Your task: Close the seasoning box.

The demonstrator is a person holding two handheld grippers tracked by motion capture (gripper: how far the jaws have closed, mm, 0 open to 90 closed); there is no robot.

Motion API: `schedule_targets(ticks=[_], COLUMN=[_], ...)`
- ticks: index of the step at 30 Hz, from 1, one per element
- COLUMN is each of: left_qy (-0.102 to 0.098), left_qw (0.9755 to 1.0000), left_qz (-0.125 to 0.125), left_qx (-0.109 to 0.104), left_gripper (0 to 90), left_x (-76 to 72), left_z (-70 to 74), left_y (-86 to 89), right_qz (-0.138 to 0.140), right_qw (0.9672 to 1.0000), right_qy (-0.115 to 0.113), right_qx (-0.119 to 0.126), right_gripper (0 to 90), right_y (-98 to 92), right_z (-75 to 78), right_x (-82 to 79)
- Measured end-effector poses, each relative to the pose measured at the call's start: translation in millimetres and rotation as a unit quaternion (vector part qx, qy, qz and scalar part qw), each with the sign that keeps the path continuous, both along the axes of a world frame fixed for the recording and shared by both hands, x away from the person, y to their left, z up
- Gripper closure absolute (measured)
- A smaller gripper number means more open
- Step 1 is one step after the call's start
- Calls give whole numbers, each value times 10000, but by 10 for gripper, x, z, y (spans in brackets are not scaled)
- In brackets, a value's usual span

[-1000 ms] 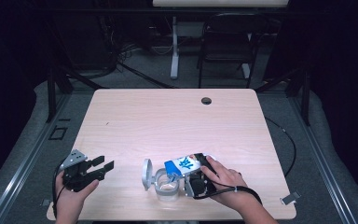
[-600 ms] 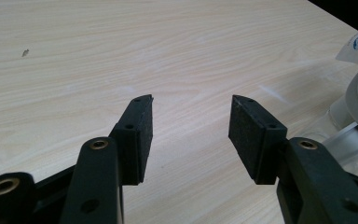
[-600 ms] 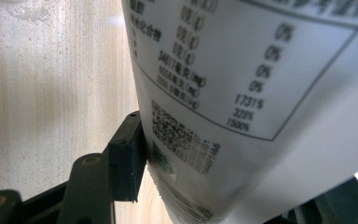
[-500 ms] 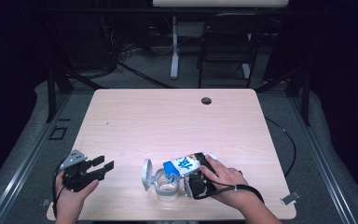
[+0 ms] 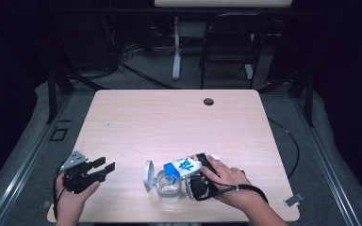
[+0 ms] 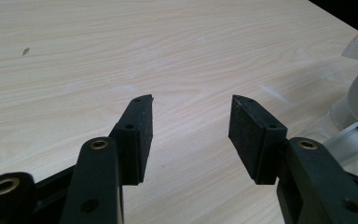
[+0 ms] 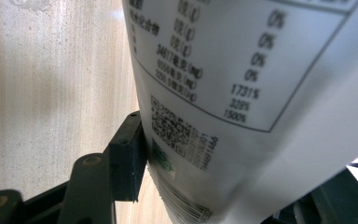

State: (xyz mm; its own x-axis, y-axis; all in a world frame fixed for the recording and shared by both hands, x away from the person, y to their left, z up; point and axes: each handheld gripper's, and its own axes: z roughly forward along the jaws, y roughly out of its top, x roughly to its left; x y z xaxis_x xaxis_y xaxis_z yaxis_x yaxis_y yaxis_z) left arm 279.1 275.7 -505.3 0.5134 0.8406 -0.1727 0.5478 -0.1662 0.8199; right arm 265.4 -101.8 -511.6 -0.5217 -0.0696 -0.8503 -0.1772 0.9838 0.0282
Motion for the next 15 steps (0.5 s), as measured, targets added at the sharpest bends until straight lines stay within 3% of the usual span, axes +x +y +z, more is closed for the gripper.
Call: schedule_targets(ticks=[13,14,15], left_qy=[1,1,2], left_qw=[10000,10000,10000], left_qz=[16,16,15], left_qx=[-31,-28,-28], left_gripper=[502,501,502], left_x=[4,4,4], left_z=[-7,-7,-8], left_y=[6,6,5], right_qz=[50,15,42], right_qw=[9997,9993,9996], right_qy=[-117,-195,-158], right_qx=[-198,-327,-227], right_gripper=[425,425,425], right_y=[15,23,17], right_z=[20,36,16], right_x=[-8,-20,-16])
